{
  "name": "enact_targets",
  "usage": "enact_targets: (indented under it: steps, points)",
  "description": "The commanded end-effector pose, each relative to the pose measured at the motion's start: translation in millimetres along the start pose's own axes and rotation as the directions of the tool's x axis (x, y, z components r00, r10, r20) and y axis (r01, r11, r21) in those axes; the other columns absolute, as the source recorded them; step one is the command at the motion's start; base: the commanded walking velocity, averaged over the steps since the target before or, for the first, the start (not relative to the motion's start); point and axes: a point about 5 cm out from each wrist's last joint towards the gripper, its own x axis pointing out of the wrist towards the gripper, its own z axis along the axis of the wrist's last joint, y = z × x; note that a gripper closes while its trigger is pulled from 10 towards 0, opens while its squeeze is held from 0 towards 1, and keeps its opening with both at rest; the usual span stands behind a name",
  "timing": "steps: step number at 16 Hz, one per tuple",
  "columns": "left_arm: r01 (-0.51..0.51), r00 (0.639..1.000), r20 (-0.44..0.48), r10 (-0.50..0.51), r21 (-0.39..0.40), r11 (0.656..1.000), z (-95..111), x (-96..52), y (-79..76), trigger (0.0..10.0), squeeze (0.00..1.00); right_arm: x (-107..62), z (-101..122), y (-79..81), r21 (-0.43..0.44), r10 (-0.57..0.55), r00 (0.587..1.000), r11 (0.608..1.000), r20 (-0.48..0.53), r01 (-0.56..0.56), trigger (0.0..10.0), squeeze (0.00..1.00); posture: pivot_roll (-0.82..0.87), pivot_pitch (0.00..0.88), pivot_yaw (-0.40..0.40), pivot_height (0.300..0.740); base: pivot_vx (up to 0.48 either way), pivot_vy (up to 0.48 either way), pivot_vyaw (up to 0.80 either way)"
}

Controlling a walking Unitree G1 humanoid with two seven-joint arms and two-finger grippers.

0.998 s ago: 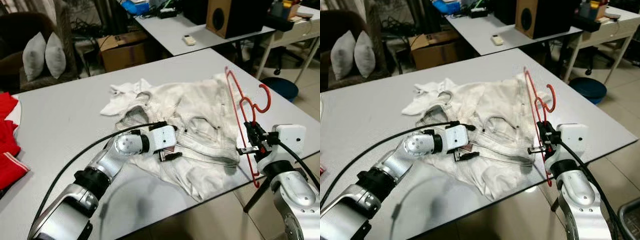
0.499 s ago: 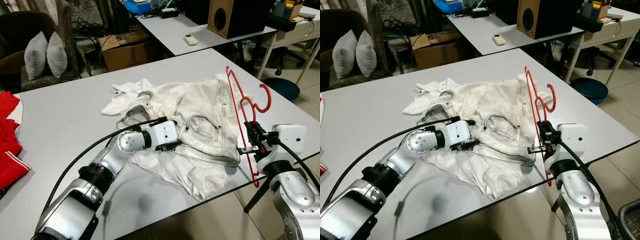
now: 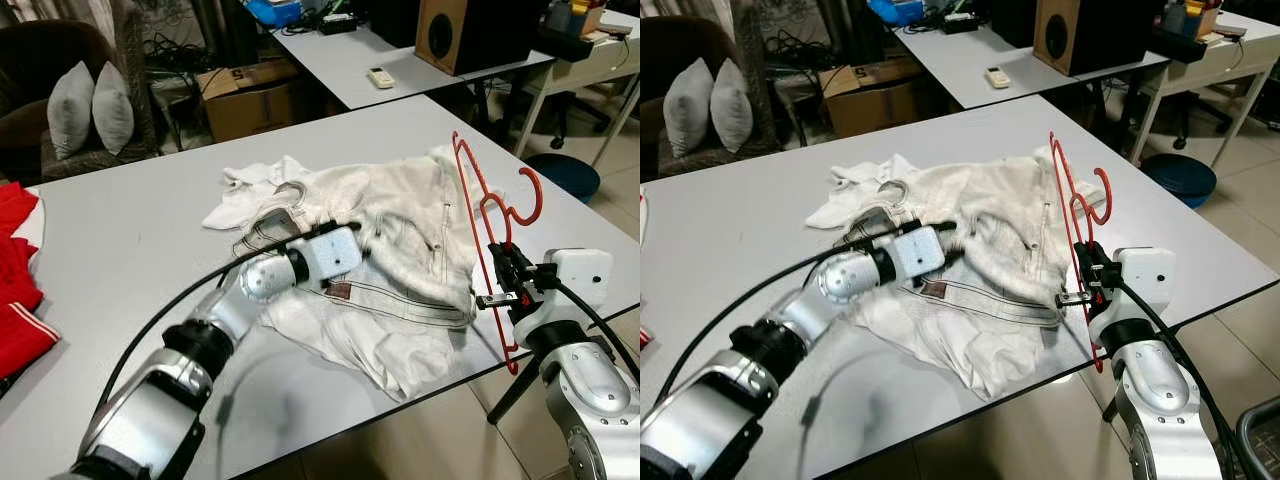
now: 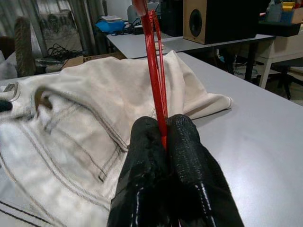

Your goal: Hang hanger

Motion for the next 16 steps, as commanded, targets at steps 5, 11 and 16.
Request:
enact_targets:
  steps: [5, 11, 16]
  points:
    - [0.057, 0.998, -0.029, -0.053, 0.154, 0.986, -15, -20.7, -7.6, 7.5, 0.0, -1.3, 1, -0.4, -0.002, -0.006, 1.0, 1.0, 0.014, 0.006, 10.0, 0.0, -0.22, 0.0, 0.115, 0.74, 0.0, 0.0, 0.0]
    - [0.043, 0.998, -0.058, -0.035, 0.132, 0.99, -16, -13.9, -32.1, 10.0, 0.0, -2.8, 1, -1.0, -0.015, 0.013, 1.0, 1.0, 0.006, -0.013, 10.0, 0.0, -0.23, 0.0, 0.099, 0.74, 0.0, 0.0, 0.0]
    - [-0.079, 0.99, -0.102, 0.096, 0.161, 0.984, -19, -10.9, -19.6, 10.0, 0.0, -3.4, 2, 0.2, -0.021, 0.022, 1.0, 1.0, 0.006, -0.021, 10.0, 0.0, -0.24, 0.0, 0.097, 0.74, 0.0, 0.0, 0.0]
